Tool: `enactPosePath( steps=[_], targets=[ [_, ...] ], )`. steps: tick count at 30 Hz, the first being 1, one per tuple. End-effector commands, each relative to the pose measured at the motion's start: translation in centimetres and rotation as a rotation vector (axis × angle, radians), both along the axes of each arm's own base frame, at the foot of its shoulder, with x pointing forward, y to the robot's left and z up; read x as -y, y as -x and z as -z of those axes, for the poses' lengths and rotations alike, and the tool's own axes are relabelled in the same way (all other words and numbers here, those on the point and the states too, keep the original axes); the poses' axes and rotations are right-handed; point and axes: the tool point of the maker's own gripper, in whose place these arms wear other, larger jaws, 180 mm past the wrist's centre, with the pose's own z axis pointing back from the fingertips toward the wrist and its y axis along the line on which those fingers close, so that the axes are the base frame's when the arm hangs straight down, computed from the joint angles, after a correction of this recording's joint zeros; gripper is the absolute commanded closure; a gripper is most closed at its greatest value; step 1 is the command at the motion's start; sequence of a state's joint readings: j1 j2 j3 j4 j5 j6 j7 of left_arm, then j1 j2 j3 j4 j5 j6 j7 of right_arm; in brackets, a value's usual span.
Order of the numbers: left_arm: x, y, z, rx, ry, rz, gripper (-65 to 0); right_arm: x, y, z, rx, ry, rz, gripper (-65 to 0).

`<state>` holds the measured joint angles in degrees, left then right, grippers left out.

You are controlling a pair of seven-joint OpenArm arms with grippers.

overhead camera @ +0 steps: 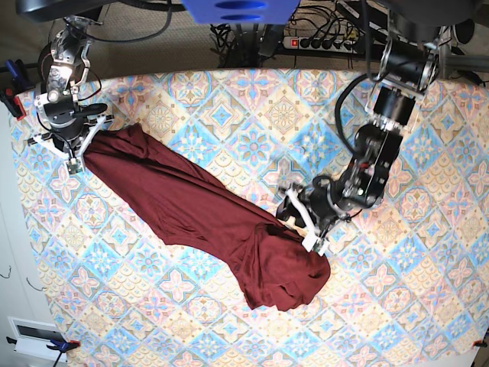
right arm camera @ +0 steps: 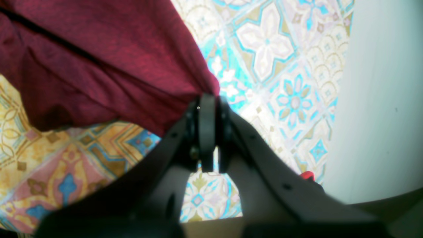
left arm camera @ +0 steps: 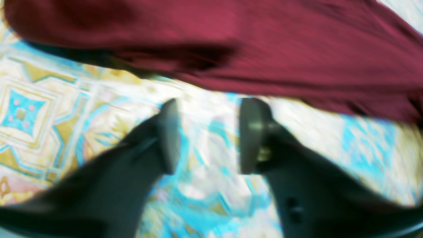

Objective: Layout the t-shirt on the table in an organized manner, then fold the t-shirt properly
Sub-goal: 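Release and regrasp the shirt with the left gripper, stretching it lengthwise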

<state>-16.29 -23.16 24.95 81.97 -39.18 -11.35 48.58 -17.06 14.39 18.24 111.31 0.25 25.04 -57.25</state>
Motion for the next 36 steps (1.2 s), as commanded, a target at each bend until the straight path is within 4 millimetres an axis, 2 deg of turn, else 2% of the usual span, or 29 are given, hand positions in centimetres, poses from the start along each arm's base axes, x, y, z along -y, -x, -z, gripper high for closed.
enactPosePath(
  steps=[1,3,6,9,13,16,21,24,27,29,30,32,34,35,36],
  targets=[
    [0.2,-0.6,-2.2,0.073,0.011,0.008,-11.2,0.5,-0.6,-1.1,0.035,0.023,-0.003,-0.4],
    [-0.5,0.1,-2.3,0.081,-0.007,0.015,0.0,0.5,-0.7,-1.2,0.037,0.023,-0.003,-0.4],
    [-1.6,0.0,-1.4,0.063,-0.029,-0.007,0.0,0.5,-0.7,-1.2,0.038,0.023,-0.003,-0.4],
    [-3.4,-1.3,-0.1,0.02,-0.026,-0.081,-4.1,0.5,-0.8,-1.2,0.039,0.023,-0.004,-0.4],
    [-3.3,-3.1,1.5,-0.047,0.036,-0.171,-11.3,-0.8,-1.1,-0.8,0.03,0.012,-0.041,-0.4],
    [-0.6,-3.8,2.3,-0.09,0.089,-0.175,-18.5,-1.4,-1.2,-0.6,0.025,0.007,-0.058,-0.4],
    [4.2,-5.0,1.9,-0.12,0.169,-0.157,-35.5,-1.7,-1.1,-0.4,0.026,-0.006,-0.052,-0.4],
    [5.8,-6.1,2.4,-0.124,0.21,-0.181,-44.3,-1.8,-1.1,-0.4,0.026,-0.009,-0.05,-0.4],
    [7.8,-6.6,3.1,-0.133,0.212,-0.168,-46.5,-1.7,-1.1,-0.4,0.026,-0.007,-0.049,-0.4],
    [9.6,-6.7,2.6,-0.108,0.195,-0.119,-43.6,-1.7,-1.1,-0.4,0.026,-0.007,-0.048,-0.4],
    [10.4,-6.6,2.5,-0.097,0.181,-0.09,-39.9,-1.7,-1.1,-0.4,0.026,-0.007,-0.048,-0.4],
    [11.7,-6.5,1.9,-0.079,0.169,-0.048,-27.8,-1.6,-1.1,-0.4,0.027,-0.006,-0.046,-0.4],
    [12.2,-7.5,0.5,-0.057,0.185,-0.046,-7.6,-1.6,-1.1,-0.4,0.027,-0.006,-0.045,-0.4],
    [12.0,-7.9,0.0,-0.05,0.195,-0.056,0.0,-1.6,-1.1,-0.4,0.027,-0.006,-0.045,-0.4],
    [11.8,-8.3,-0.4,-0.048,0.208,-0.07,0.0,-1.6,-1.1,-0.4,0.027,-0.006,-0.045,-0.4]
  ],
)
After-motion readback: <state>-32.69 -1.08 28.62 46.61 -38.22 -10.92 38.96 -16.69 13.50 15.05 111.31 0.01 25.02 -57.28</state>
